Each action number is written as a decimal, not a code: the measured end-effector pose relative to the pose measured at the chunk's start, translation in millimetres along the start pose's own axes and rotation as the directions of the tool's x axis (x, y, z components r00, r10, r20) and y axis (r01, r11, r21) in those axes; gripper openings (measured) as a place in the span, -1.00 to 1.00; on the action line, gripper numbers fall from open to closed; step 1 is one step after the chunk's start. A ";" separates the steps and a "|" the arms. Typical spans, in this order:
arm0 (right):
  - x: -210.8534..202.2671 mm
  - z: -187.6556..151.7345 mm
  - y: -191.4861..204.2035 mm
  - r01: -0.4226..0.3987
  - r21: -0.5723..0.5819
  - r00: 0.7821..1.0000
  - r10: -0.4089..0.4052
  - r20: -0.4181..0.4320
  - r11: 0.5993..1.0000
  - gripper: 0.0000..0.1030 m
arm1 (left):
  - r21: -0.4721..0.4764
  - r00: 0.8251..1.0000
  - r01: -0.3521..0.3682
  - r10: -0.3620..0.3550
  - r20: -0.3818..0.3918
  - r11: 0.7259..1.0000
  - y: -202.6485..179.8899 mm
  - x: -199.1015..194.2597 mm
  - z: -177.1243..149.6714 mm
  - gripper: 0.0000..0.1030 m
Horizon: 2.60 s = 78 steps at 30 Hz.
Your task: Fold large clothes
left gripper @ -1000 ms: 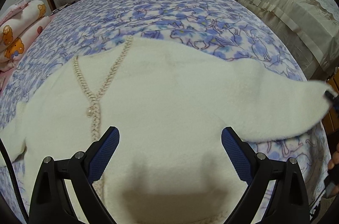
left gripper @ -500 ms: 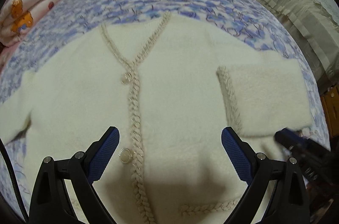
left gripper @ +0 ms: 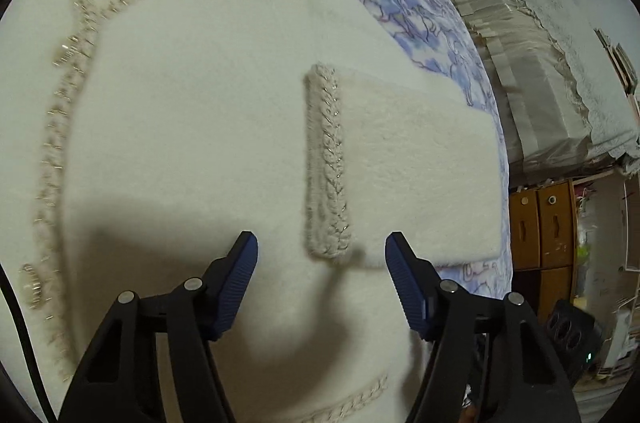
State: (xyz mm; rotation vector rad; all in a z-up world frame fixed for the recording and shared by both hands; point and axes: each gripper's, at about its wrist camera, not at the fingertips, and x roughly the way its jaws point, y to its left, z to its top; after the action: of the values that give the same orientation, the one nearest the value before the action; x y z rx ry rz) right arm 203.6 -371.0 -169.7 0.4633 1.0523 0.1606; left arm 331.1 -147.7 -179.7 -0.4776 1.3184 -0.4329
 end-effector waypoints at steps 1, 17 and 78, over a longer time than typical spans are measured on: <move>-0.9 -1.1 -1.5 -0.004 0.003 1.000 0.004 0.000 1.000 -0.47 | 0.006 1.000 -0.006 0.006 0.001 1.000 -1.4 6.1 0.8 0.25; -11.4 -9.3 -4.6 0.030 -0.016 0.999 -0.030 0.021 0.999 -0.47 | 0.274 0.882 -0.335 0.198 0.427 0.901 -76.6 -121.0 47.6 -0.73; 83.1 157.4 0.1 0.088 -0.024 0.992 -0.090 -0.092 0.996 -0.19 | -0.042 0.934 -0.287 0.290 0.209 0.957 180.0 -111.5 99.3 -0.01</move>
State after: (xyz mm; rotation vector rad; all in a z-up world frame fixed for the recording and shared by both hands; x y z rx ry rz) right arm 380.8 -388.1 -171.5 0.3927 1.1600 0.1139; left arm 412.0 71.6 -172.8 -0.3219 1.1593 -0.1248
